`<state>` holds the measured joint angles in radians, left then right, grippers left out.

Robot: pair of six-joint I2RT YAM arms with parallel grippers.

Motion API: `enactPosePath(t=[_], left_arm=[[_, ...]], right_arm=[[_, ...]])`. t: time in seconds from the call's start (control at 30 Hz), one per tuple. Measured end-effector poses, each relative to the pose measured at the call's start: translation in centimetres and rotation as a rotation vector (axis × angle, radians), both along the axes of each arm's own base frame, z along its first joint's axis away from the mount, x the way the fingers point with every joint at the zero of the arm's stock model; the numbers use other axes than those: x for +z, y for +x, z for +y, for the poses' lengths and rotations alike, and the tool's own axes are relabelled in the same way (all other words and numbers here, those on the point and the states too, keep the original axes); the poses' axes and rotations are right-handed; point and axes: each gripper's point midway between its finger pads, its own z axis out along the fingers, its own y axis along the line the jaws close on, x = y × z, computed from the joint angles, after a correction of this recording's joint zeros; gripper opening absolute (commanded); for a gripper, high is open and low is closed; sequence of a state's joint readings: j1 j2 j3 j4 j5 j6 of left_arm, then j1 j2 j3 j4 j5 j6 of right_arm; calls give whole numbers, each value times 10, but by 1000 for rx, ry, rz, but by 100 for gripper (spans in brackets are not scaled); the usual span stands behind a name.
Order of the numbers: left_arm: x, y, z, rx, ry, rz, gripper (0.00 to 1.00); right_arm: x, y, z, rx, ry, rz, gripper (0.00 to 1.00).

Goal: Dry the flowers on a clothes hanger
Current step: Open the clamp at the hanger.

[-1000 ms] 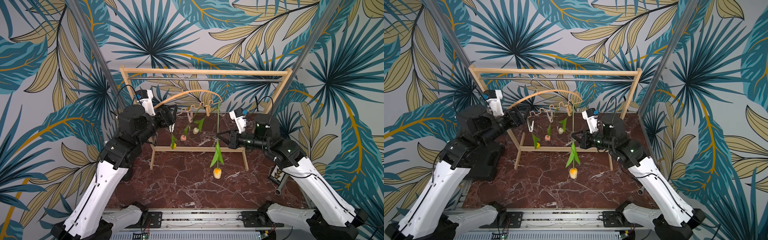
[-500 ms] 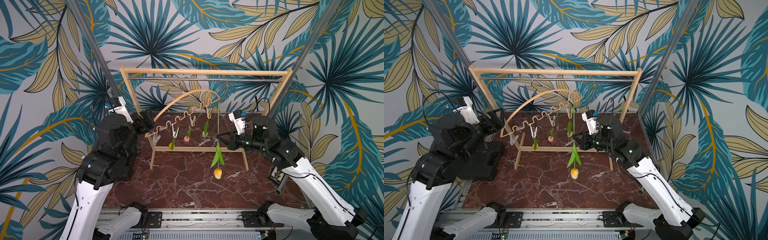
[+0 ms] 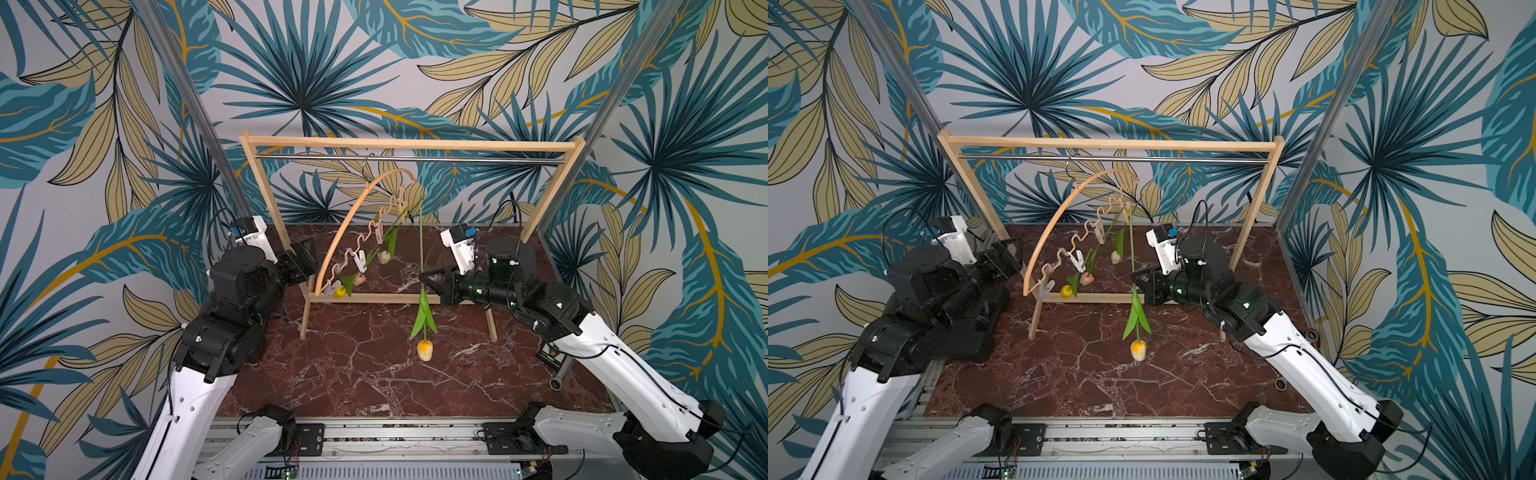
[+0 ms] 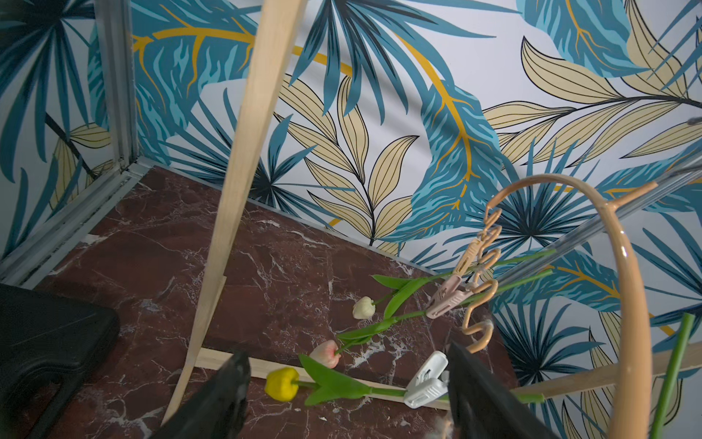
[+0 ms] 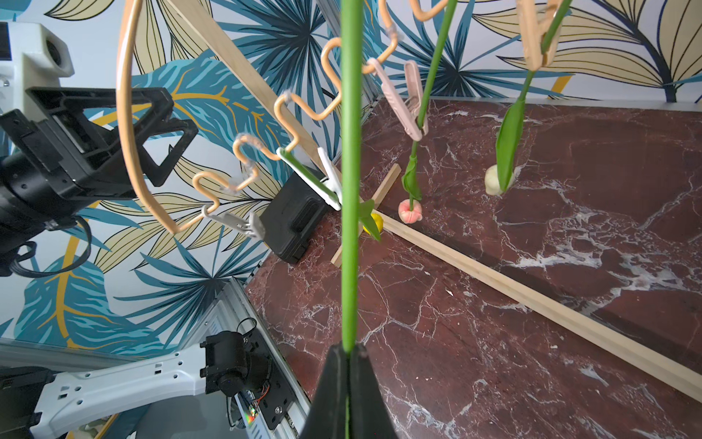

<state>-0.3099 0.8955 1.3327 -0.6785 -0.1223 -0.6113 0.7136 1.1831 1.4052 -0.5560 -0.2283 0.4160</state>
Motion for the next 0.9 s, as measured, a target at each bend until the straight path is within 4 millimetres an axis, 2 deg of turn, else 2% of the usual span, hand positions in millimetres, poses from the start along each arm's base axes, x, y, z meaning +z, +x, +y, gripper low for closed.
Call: enactPosePath(t=[0.27, 0.4, 0.9], left_arm=[[3, -2, -35, -195, -50, -45, 82], [-4, -3, -47, -266, -65, -49, 81], [-27, -7, -73, -417, -92, -4, 79]], right_arm=[[6, -8, 10, 24, 11, -35, 1], [12, -9, 14, 33, 30, -53, 1], [19, -17, 23, 78, 49, -72, 1]])
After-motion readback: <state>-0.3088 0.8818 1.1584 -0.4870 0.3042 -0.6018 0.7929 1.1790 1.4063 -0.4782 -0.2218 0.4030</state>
